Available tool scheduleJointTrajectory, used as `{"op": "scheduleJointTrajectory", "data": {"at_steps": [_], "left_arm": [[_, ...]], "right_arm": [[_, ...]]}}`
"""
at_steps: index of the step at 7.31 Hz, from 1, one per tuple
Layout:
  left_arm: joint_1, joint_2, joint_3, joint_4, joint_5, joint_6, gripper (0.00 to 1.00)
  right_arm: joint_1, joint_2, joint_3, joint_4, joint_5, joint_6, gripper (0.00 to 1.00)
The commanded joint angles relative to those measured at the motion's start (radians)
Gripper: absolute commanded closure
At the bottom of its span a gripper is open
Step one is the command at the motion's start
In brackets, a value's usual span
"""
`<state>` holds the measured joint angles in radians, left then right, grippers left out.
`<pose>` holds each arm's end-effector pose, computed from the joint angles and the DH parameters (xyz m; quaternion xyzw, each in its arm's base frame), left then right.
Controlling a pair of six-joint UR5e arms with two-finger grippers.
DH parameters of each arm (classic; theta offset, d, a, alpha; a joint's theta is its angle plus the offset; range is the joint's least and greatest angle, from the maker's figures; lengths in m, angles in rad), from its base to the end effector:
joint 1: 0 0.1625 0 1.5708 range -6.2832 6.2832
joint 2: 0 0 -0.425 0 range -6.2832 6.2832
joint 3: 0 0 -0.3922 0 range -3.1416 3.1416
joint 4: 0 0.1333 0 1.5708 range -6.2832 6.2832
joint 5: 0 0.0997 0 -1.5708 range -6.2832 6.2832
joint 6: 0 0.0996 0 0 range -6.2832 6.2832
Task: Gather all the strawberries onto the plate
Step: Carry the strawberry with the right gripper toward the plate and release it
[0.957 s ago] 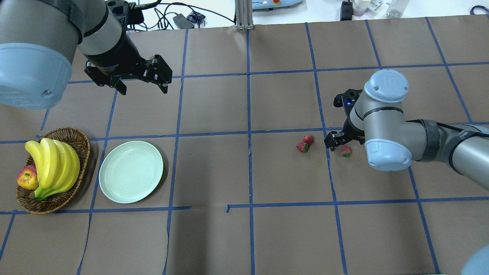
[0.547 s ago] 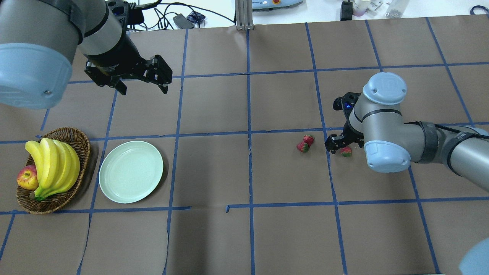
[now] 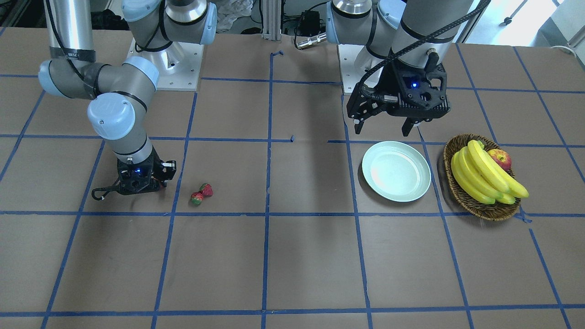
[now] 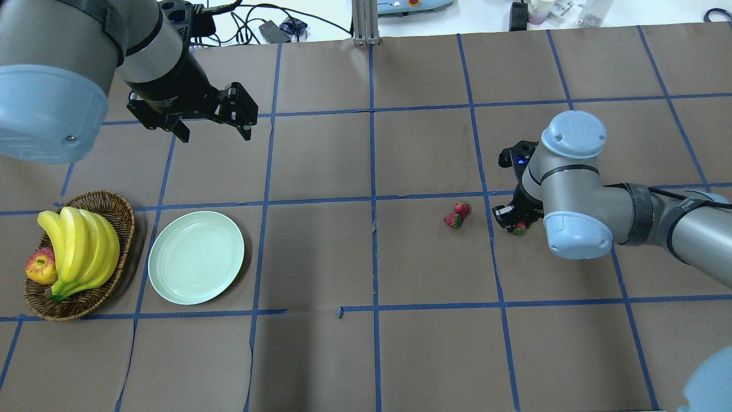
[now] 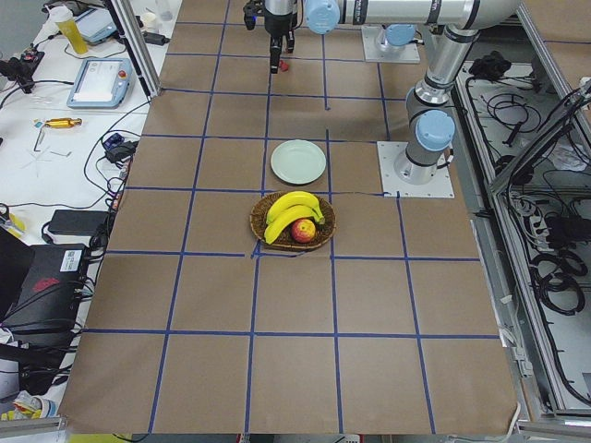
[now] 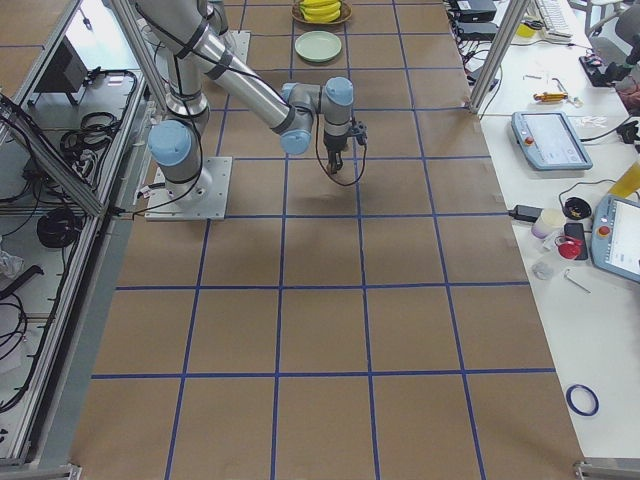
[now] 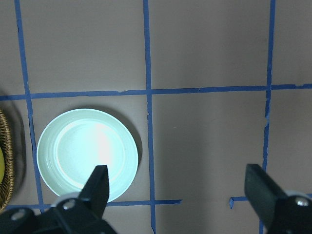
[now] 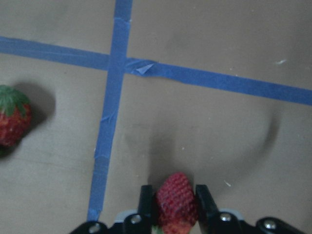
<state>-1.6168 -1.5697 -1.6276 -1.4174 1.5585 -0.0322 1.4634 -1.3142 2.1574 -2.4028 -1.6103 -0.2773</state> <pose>-0.1574 -0.4933 0.4763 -0.0072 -0.9988 0.0485 0.0080 0.0785 -0.4785 0.1801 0.0849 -0.9962 -0.0093 0.0183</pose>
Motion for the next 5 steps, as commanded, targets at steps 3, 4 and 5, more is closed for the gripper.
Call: {"op": "scheduleJointTrajectory", "data": {"at_steps": [3,4,5], "left_arm": [[0.0,0.002,0.0,0.0,0.0,0.0,0.0],[0.0,0.004,0.0,0.0,0.0,0.002,0.0],[0.0,0.002,0.002,0.0,0.0,0.002,0.0]], "right_arm": [[0.061,-0.014,-0.146,0.087,0.064,0.206,1.0],[0.162,-0.004,-0.221,0.129,0.07,0.349,1.0],[0.257,0.004,-0.269,0.157,0.069,0.494,1.0]]}}
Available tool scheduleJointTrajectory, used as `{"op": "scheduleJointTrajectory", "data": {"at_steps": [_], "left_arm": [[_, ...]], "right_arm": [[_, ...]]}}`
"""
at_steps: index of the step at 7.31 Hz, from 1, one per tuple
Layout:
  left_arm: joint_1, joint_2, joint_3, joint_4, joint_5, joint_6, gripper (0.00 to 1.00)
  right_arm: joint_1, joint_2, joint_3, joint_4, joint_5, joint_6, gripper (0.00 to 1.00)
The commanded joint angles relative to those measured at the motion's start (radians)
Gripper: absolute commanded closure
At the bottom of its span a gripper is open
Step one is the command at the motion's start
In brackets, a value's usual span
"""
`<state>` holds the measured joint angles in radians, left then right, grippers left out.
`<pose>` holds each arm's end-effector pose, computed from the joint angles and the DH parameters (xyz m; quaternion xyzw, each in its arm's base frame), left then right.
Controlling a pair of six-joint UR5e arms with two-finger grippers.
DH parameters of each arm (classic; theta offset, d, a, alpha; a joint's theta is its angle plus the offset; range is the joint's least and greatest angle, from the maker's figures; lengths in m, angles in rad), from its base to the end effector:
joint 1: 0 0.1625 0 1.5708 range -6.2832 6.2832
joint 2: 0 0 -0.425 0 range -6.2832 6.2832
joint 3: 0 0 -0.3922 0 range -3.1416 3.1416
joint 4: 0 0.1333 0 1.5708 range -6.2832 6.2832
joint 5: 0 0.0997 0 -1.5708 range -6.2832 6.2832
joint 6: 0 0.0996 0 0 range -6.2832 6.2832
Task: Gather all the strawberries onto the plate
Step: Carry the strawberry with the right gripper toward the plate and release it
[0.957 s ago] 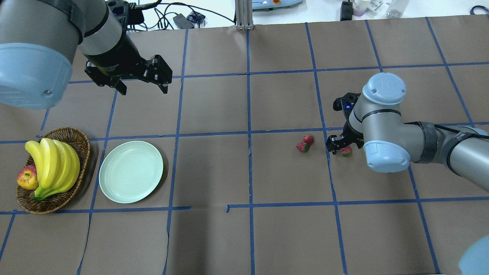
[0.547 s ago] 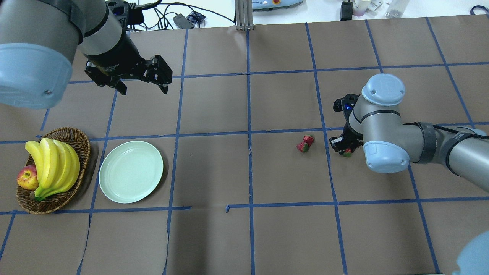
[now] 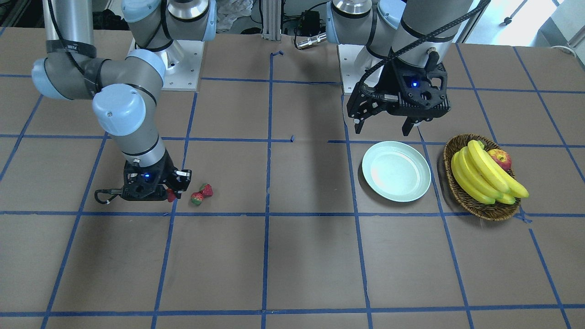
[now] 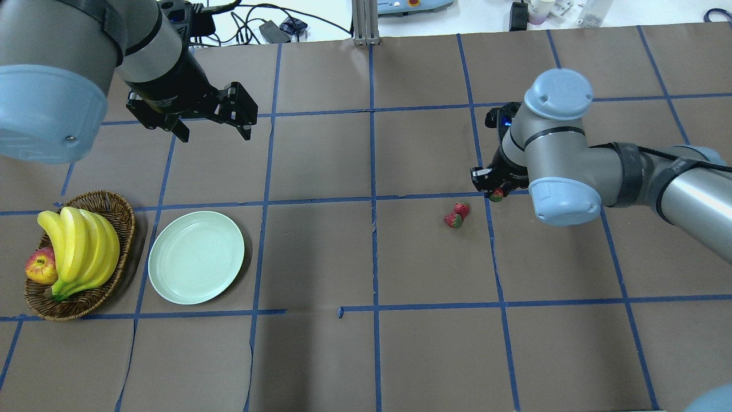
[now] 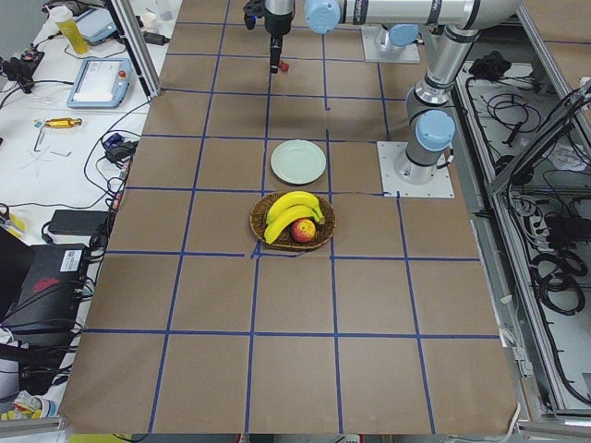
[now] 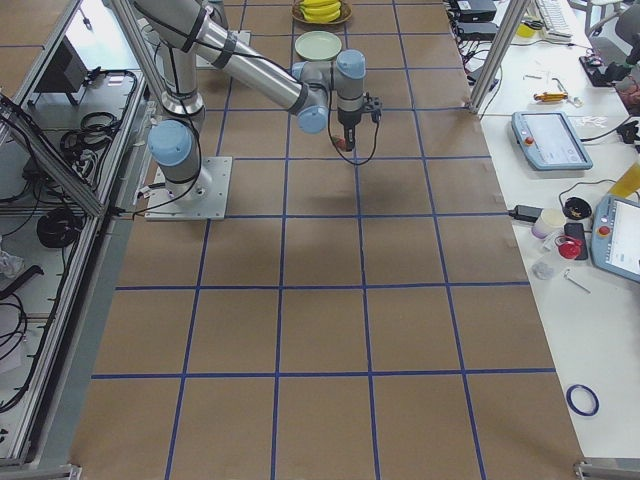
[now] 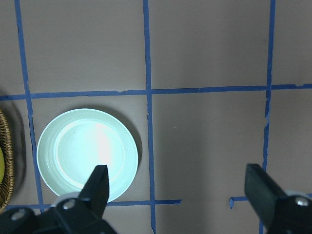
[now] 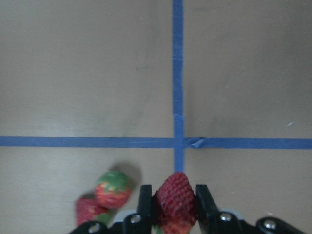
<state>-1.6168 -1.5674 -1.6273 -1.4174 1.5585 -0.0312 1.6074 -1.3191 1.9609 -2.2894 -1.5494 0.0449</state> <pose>-0.1573 -0.4927 0.4776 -0.0077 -0.9987 0.0498 0.0081 0.1546 -0.5217 0.2477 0.0037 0.9992 -0.0379 0.0122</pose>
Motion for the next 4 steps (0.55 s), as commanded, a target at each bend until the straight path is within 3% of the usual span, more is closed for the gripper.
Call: {"op": "scheduleJointTrajectory", "data": {"at_steps": [1,4], "left_arm": [[0.0,0.0,0.001,0.0,0.0,0.001,0.0],[0.0,0.001,0.0,0.0,0.0,0.001,0.0]], "right_arm": [[0.199,0.017,-0.086,0.042,0.008,0.297,1.0],[0.461,0.188,-0.167,-0.028,0.018,0.548,1.0]]}}
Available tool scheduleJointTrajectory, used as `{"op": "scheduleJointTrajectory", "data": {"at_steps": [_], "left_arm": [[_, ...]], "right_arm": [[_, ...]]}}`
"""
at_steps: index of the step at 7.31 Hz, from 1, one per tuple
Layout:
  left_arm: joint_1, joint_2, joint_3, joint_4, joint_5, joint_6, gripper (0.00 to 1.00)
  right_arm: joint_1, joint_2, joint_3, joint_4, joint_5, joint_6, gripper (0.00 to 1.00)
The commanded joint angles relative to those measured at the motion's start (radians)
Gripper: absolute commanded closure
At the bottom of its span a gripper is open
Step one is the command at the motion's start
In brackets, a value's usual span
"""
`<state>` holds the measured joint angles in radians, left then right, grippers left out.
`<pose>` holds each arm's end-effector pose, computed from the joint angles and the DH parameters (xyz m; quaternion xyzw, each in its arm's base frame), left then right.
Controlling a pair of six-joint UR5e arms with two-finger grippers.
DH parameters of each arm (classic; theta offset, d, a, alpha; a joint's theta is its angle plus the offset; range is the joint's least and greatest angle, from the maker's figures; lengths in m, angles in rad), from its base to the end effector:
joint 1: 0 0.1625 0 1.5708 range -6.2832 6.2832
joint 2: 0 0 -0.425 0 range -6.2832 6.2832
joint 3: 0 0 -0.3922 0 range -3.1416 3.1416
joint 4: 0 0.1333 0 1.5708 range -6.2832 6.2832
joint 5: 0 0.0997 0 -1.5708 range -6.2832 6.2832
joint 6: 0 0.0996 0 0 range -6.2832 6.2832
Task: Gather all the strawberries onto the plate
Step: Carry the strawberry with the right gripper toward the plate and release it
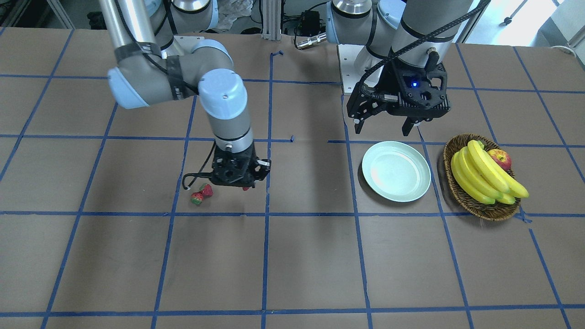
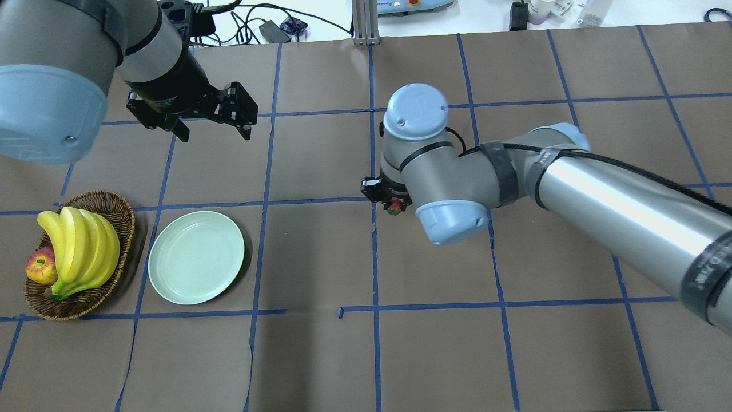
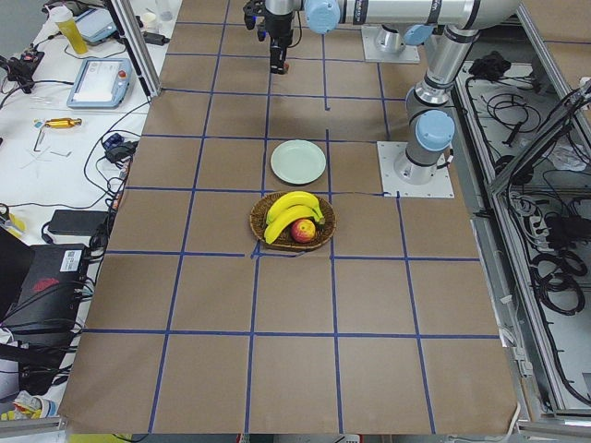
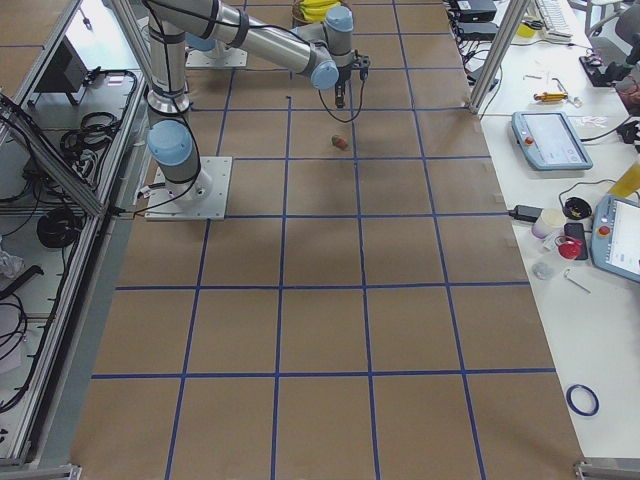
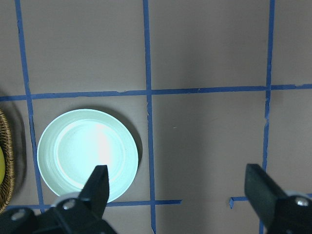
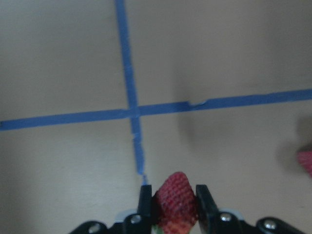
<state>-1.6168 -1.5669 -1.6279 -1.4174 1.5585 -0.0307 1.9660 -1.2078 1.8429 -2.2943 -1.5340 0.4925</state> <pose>-0.1573 -0.4924 0.4775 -0.0079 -0.9987 0.0498 0.0081 0.3477 -0.4777 0.2368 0.0478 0.9977 -0.0320 0.0356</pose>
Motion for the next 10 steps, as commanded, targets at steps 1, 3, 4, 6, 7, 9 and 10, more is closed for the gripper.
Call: {"op": "scheduleJointTrajectory", "data": {"at_steps": [1,3,4,6,7,9,10], "left_arm": [[0.0,0.002,0.002,0.0,0.0,0.0,0.0],[0.0,0.002,0.0,0.0,0.0,0.0,0.0],[0.0,0.002,0.0,0.0,0.0,0.0,0.0],[0.0,0.004,0.0,0.0,0.0,0.0,0.0],[0.0,0.005,0.0,0.0,0.0,0.0,0.0],[0.0,0.005,0.0,0.0,0.0,0.0,0.0],[0.0,0.004,-0.001,0.0,0.0,0.0,0.0]], "right_arm": [[0.128,0.112,-0.063,-0.027,0.003,0.127,1.0],[0.128,0.129,-0.057,-0.027,0.005,0.127,0.79],[0.128,0.119,-0.056,-0.025,0.003,0.115,0.01],[0.113,0.084,-0.057,-0.013,-0.014,0.112,0.0],[0.088,0.059,-0.056,-0.013,-0.018,0.115,0.0],[-0.089,0.016,-0.018,-0.004,-0.047,0.107,0.0],[-0.163,-0.005,0.039,-0.005,-0.061,0.098,0.0]]}}
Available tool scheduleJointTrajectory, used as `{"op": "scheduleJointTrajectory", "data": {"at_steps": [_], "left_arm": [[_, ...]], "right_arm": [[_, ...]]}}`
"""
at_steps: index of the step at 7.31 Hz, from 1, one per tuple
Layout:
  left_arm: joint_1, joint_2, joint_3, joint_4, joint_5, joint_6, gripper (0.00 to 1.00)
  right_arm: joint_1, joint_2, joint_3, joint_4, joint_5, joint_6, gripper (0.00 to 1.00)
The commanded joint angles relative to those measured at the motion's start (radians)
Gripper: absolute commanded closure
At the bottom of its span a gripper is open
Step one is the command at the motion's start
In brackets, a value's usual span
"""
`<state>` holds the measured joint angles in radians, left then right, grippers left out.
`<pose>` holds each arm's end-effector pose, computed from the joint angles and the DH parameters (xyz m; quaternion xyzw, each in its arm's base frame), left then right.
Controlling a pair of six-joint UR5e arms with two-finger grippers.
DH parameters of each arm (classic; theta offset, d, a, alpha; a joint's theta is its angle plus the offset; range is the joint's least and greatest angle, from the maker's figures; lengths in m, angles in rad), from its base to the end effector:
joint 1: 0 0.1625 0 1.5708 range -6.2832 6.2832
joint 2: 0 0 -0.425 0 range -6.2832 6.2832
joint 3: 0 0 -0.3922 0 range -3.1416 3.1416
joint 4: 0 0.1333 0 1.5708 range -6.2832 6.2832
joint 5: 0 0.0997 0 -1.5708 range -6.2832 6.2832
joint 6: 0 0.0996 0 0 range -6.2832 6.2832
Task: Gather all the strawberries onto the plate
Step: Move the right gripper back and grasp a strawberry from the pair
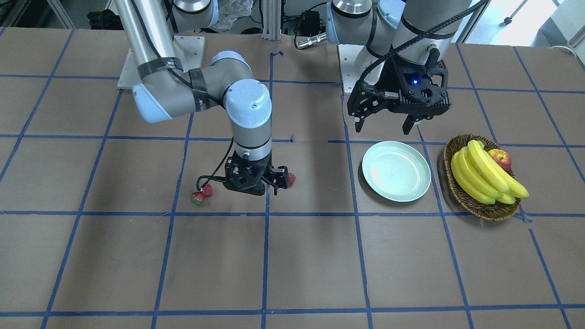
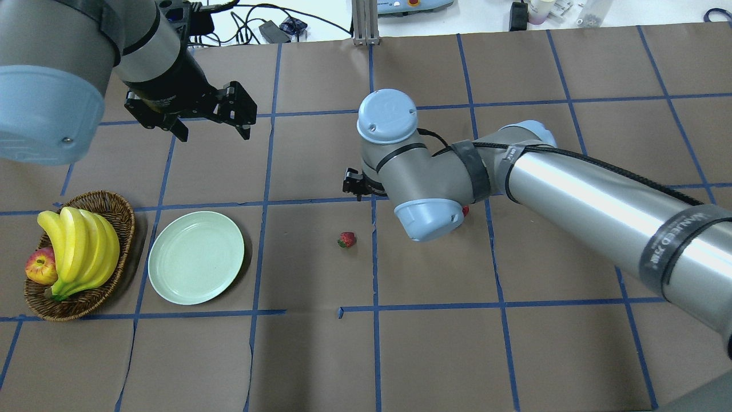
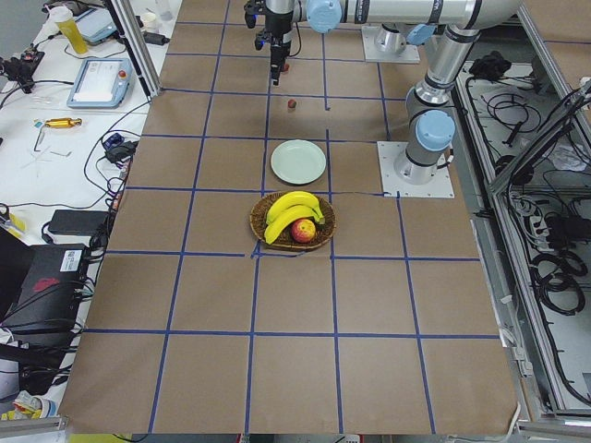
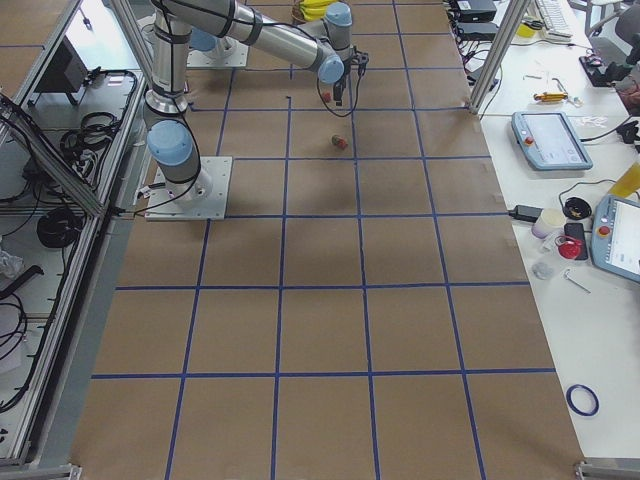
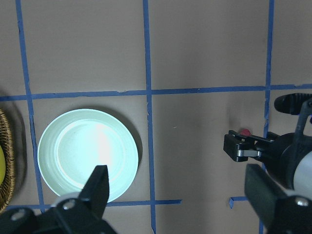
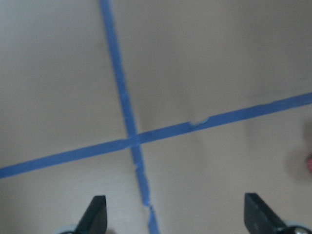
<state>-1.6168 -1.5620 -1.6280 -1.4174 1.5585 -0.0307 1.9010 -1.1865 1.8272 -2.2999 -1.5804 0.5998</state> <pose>-0.1573 -0.4909 0.4799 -0.0080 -0.9986 0.0522 0.0081 0.3139 -0.5075 0.2317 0.1345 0.9899 -0.0416 0.0155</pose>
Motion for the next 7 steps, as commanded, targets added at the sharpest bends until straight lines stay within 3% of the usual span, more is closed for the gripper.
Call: {"op": "scheduleJointTrajectory", "data": {"at_steps": [1,2,5,6,7], "left_arm": [[0.0,-0.004,-0.001,0.0,0.0,0.0,0.0],[0.0,0.0,-0.007,0.0,0.0,0.0,0.0],[0.0,-0.004,-0.009,0.0,0.0,0.0,0.0],[0.0,-0.004,-0.009,0.0,0.0,0.0,0.0],[0.0,-0.004,-0.009,0.0,0.0,0.0,0.0]], "right_arm": [[-0.161,-0.053,0.116,-0.003,-0.023,-0.064,0.0],[-0.181,-0.067,0.165,-0.013,-0.026,-0.058,0.0],[-0.219,-0.067,0.168,-0.021,-0.036,0.046,0.02],[-0.238,-0.059,0.175,-0.016,-0.033,0.058,0.22],[-0.24,-0.059,0.184,-0.016,-0.033,0.06,0.24]]}}
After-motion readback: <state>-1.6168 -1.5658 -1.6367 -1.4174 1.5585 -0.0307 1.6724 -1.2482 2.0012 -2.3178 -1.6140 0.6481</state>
